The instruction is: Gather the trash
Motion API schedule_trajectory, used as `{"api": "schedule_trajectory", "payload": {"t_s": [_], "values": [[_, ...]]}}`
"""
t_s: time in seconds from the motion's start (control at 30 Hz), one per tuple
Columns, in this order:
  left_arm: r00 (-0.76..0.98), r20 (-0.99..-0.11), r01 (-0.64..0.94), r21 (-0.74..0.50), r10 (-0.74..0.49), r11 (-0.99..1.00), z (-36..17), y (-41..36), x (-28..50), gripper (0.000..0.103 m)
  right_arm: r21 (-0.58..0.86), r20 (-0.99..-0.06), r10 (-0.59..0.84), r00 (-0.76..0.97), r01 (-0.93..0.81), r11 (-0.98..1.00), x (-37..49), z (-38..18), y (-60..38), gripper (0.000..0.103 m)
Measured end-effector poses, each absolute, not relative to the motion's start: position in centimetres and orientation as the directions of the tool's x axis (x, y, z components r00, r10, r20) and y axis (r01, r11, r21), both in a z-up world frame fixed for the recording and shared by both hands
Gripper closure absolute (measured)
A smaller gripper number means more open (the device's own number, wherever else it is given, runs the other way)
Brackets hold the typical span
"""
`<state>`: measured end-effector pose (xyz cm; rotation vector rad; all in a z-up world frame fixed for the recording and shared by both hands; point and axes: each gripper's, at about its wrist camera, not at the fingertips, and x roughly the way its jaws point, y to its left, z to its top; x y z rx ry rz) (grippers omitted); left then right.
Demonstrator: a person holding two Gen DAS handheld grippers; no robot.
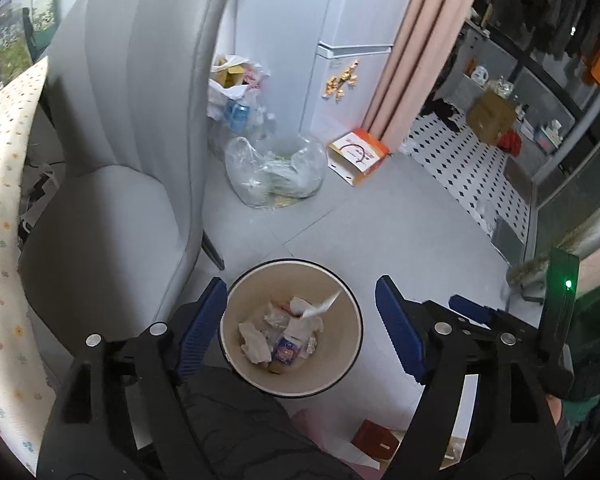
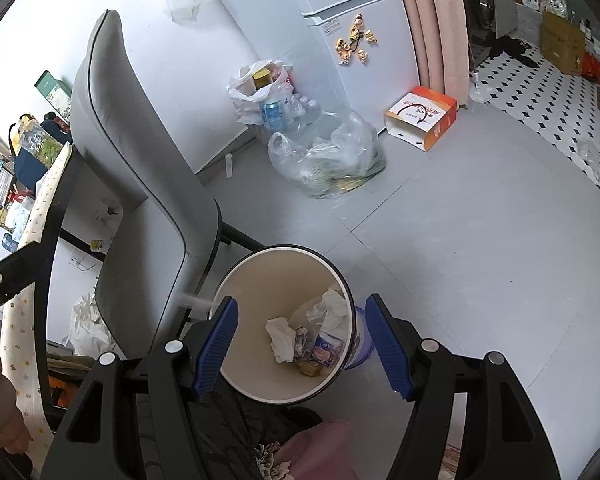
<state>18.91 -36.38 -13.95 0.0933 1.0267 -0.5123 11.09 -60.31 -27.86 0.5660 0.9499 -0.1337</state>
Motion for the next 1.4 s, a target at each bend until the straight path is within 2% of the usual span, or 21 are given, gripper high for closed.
{"api": "schedule_trajectory", "payload": {"t_s": [0.13, 0.33, 0.43, 0.57, 0.83, 1.4], "values": [[0.426, -0.833, 0.425, -0.160, -0.353, 0.891, -13.7, -35.6, 19.1, 0.020, 0.408, -0.798, 0.144, 0.585, 0.350, 0.843, 11.0, -27.9, -60.4, 0.036], [0.441, -0.823, 0.409, -0.170, -0.357, 0.896, -12.7, -34.5, 19.1, 0.014, 0.395, -0.787, 0.134, 0.602, 0.326, 0.859, 11.4, -26.3, -59.1, 0.018], [0.465, -0.806, 0.398, -0.177, -0.365, 0.900, -11.5, -33.6, 19.0, 0.008, 0.379, -0.784, 0.122, 0.608, 0.315, 0.870, 11.7, -25.2, -58.6, 0.013], [0.497, -0.785, 0.379, -0.185, -0.369, 0.907, -9.9, -32.2, 18.7, 0.006, 0.364, -0.774, 0.112, 0.624, 0.293, 0.884, 12.2, -23.1, -57.4, 0.008], [0.574, -0.730, 0.319, -0.219, -0.372, 0.922, -6.7, -27.7, 17.7, 0.006, 0.342, -0.740, 0.117, 0.663, 0.220, 0.914, 13.0, -18.4, -54.6, 0.008], [0.729, -0.612, 0.174, -0.265, -0.305, 0.948, -0.7, -15.3, 13.0, 0.006, 0.163, -0.675, 0.010, 0.738, 0.136, 0.977, 12.2, -7.6, -44.7, 0.008]]}}
